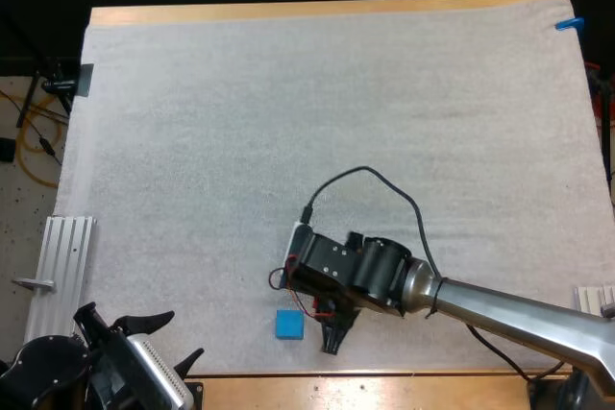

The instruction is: Stack red cube on blue cube

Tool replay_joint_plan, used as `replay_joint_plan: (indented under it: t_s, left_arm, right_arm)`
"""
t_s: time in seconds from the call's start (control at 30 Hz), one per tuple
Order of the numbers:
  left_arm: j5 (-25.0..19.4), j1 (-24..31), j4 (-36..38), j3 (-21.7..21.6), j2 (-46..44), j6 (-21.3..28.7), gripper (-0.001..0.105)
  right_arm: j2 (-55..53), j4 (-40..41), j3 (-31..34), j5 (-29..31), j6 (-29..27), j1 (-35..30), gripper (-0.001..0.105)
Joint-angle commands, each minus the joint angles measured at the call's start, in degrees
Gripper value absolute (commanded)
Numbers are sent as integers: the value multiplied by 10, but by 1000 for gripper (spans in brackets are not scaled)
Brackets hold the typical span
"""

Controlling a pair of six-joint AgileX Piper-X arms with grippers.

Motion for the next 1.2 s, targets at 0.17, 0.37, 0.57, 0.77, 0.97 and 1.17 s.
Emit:
replay_joint_plan:
  t_s: [0.17,0.37,0.57,0.77,0.97,1.17]
  left_arm:
    - [12,-3,4,0,2,0,52]
    - [12,-3,4,0,2,0,52]
    - [12,-3,4,0,2,0,52]
    - [12,-3,4,0,2,0,52]
    - [12,-3,4,0,2,0,52]
    - [12,-3,4,0,2,0,52]
  right_arm:
    - [16,16,-47,-15,-30,-1,28]
    - [45,18,-79,-23,-46,27,28]
    - [77,18,-91,-22,-46,61,28]
    - [101,2,-91,-1,-45,72,28]
    - [121,-14,-92,5,-44,72,28]
    - [136,-22,-92,4,-43,72,28]
